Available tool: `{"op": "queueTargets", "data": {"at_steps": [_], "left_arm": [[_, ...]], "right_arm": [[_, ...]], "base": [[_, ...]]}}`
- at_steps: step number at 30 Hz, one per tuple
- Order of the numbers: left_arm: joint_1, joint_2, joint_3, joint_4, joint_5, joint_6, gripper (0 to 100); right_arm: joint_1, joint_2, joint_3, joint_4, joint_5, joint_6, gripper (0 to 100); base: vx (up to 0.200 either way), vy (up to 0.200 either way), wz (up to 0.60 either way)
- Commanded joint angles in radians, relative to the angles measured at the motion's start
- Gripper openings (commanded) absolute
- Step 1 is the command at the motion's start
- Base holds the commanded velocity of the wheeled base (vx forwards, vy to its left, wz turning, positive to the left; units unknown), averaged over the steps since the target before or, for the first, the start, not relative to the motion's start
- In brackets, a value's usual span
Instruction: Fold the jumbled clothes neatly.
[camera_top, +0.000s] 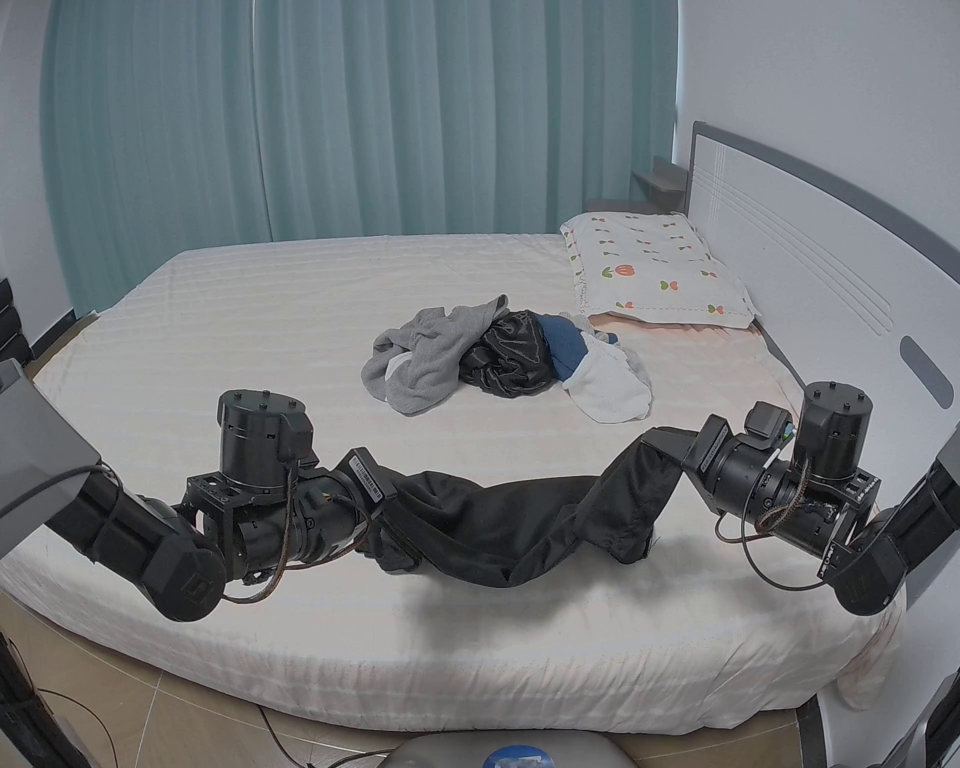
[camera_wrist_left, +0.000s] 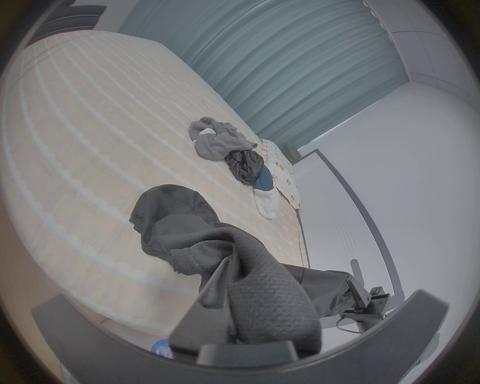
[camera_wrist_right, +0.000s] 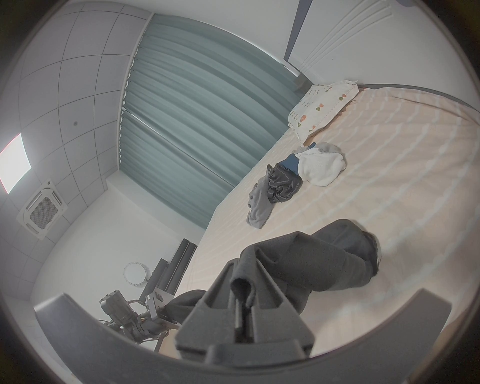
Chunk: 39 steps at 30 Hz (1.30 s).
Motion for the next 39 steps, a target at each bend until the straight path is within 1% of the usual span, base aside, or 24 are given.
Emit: {"op": "queueTargets", "data": {"at_steps": [1,3,7,13,23,39], "left_arm": [[0.011,0.013,0.011,-0.013,0.004,-0.006,0],[0.025,0.010,0.011,-0.012,0.002,-0.027,0],[0.050,0.004,0.007,-0.009,-0.010,-0.067,0],[0.061,-0.007,0.010,-0.009,-0.013,-0.069,0],[0.061,-0.038,0.011,-0.006,-0.011,-0.070,0],[0.064,-0.067,0.010,-0.006,-0.008,-0.069,0]], "right_arm": [[0.008,0.002,0.005,0.000,-0.002,0.000,0],[0.008,0.003,0.003,0.000,-0.002,0.000,0],[0.011,0.000,0.002,0.000,-0.008,0.000,0],[0.025,0.006,-0.009,0.000,-0.056,-0.003,0],[0.031,0.003,-0.026,0.000,-0.094,-0.001,0],[0.025,-0.006,-0.032,-0.003,-0.092,0.000,0]], "base": [[0.000,0.000,0.00],[0.000,0.000,0.00],[0.000,0.200,0.00],[0.000,0.200,0.00],[0.000,0.200,0.00],[0.000,0.200,0.00]]}}
